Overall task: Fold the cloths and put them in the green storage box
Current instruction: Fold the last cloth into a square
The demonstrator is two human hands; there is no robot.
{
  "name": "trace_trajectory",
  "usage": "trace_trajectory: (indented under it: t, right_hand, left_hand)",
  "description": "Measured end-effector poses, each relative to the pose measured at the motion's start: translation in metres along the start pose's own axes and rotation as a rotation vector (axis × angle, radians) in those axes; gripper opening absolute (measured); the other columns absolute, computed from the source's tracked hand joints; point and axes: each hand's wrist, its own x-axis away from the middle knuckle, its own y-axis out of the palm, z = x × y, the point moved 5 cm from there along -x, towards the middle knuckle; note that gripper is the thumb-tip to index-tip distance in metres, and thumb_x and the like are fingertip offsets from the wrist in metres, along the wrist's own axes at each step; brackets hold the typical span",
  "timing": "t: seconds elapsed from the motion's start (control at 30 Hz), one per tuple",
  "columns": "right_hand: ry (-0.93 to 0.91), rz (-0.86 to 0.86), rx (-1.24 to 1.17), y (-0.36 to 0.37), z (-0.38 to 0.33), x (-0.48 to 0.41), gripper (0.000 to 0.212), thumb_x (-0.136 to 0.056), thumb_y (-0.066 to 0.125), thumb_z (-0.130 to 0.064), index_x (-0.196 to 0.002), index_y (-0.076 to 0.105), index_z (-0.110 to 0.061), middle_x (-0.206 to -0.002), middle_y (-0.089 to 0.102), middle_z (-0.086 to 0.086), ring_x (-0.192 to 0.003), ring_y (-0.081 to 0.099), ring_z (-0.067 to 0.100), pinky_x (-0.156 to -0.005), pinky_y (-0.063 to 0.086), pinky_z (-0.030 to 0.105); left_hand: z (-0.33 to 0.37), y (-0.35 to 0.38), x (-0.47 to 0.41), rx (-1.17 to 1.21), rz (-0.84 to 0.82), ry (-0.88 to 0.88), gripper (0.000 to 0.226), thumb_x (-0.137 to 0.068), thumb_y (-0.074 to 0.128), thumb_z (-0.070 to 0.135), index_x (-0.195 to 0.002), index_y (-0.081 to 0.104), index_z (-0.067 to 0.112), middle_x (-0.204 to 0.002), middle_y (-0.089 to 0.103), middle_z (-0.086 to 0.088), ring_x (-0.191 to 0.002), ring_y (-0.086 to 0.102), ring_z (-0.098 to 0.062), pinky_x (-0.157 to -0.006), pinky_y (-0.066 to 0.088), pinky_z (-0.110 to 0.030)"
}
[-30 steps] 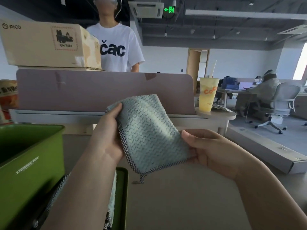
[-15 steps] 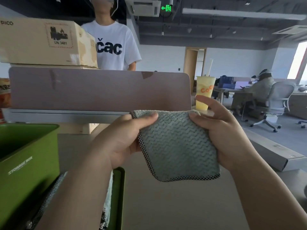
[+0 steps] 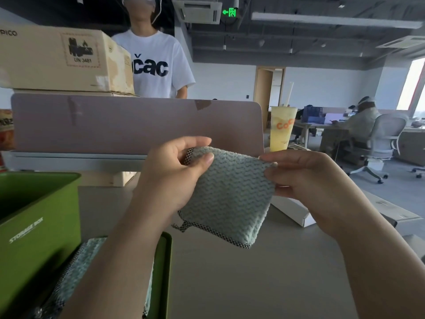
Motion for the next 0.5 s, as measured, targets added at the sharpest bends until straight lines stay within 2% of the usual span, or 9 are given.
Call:
trace_trajectory:
  t: [0.07, 0.17, 0.27, 0.33, 0.4, 0.5]
  right_hand:
    - [-0.015, 0.032, 0.049, -0.001, 0.001, -0.001, 0.029, -0.082, 0.064, 0.007, -0.103, 0.072, -0.012, -0.092, 0.074, 0.006, -0.084, 0.071, 0.017, -0.078, 0.059, 0.027]
    - [-0.047, 0.081, 0.063, -0.004, 0.000, -0.002, 0.030, -0.083, 0.063, 0.006, -0.099, 0.074, -0.017, -0.091, 0.073, 0.004, -0.090, 0.070, 0.022, -0.086, 0.057, 0.036]
    - [-0.012, 0.082, -0.104, -0.002, 0.002, -0.002, 0.021, -0.087, 0.061, -0.003, -0.093, 0.076, -0.016, -0.097, 0.075, 0.007, -0.098, 0.068, 0.029, -0.093, 0.054, 0.045]
    - [0.005, 0.085, -0.159, -0.001, 0.004, -0.002, 0.018, -0.088, 0.062, -0.005, -0.091, 0.076, -0.015, -0.098, 0.075, 0.008, -0.100, 0.068, 0.030, -0.094, 0.053, 0.048]
    - [-0.037, 0.098, -0.093, -0.001, 0.003, -0.002, 0.020, -0.087, 0.063, -0.002, -0.091, 0.076, -0.017, -0.095, 0.075, 0.005, -0.095, 0.069, 0.027, -0.091, 0.054, 0.046]
    - [-0.144, 0.118, 0.117, 0.000, -0.003, 0.000, 0.029, -0.086, 0.065, -0.001, -0.090, 0.073, -0.029, -0.089, 0.074, -0.004, -0.087, 0.070, 0.015, -0.088, 0.056, 0.032]
  left_hand:
    - [-0.002, 0.002, 0.000, 0.018, -0.035, -0.003, 0.026, -0.080, 0.074, 0.023, -0.097, 0.071, 0.043, -0.099, 0.073, 0.009, -0.095, 0.068, -0.009, -0.091, 0.053, -0.037]
    - [-0.007, 0.008, 0.001, 0.168, -0.154, -0.103, 0.033, -0.078, 0.074, 0.015, -0.101, 0.072, 0.039, -0.101, 0.075, 0.000, -0.095, 0.070, -0.015, -0.086, 0.053, -0.033]
    - [-0.006, 0.013, 0.002, 0.334, -0.217, -0.220, 0.019, -0.083, 0.067, 0.023, -0.101, 0.074, 0.026, -0.097, 0.076, 0.004, -0.091, 0.070, -0.007, -0.085, 0.051, -0.026]
    - [-0.007, 0.010, 0.000, 0.348, -0.140, -0.213, 0.016, -0.088, 0.061, 0.028, -0.092, 0.076, 0.025, -0.096, 0.076, 0.011, -0.093, 0.069, -0.002, -0.088, 0.050, -0.025]
    - [-0.009, 0.003, -0.004, 0.268, -0.024, -0.143, 0.017, -0.090, 0.062, 0.025, -0.085, 0.077, 0.031, -0.091, 0.075, 0.018, -0.089, 0.068, 0.001, -0.084, 0.049, -0.024]
    - [-0.005, -0.001, -0.002, 0.107, 0.058, -0.003, 0.016, -0.087, 0.067, 0.027, -0.089, 0.075, 0.040, -0.084, 0.074, 0.020, -0.082, 0.067, 0.002, -0.081, 0.054, -0.030]
